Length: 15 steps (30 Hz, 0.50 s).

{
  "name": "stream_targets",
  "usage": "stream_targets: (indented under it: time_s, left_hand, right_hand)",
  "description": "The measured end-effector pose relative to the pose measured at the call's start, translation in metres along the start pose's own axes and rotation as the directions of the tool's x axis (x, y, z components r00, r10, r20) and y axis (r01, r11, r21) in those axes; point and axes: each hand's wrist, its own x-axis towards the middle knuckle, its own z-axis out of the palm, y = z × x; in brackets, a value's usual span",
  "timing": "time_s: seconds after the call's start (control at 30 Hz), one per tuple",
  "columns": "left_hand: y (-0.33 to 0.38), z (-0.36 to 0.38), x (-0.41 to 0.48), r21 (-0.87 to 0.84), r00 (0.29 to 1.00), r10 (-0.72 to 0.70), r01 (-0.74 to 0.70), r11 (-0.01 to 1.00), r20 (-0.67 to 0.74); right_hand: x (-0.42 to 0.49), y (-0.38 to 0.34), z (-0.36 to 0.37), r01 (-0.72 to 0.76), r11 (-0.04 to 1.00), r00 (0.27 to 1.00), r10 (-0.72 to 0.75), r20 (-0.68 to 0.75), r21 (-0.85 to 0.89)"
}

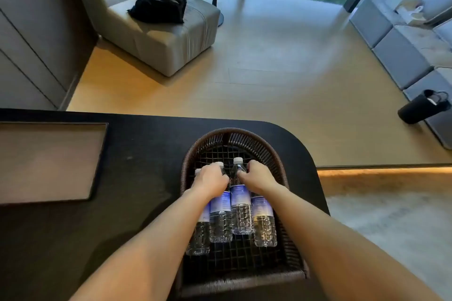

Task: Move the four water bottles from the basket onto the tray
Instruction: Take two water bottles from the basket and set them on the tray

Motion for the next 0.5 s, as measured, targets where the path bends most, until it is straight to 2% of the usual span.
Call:
stream_targets:
  time_s: [0.1,0.2,0.5]
  left_hand:
    - [-0.005,0.0,0.02,0.016,0.999,-0.038,0.038,0.999,0.009]
    - [-0.008,-0.002,0.032,0.011,0.992,-0.118,0.118,0.993,0.038]
    - [0.003,0.004,0.046,0.109,0.969,-0.248,0.246,0.963,0.012]
  right_hand:
    - [0.019,-0.005,0.002,0.024,1.0,0.999,-0.024,0.035,-0.009]
    - [0.028,-0.006,0.008,-0.01,0.999,0.997,0.012,0.076,-0.031]
    - [0.043,-0.003,0.017,-0.08,0.996,0.995,0.082,0.053,-0.037]
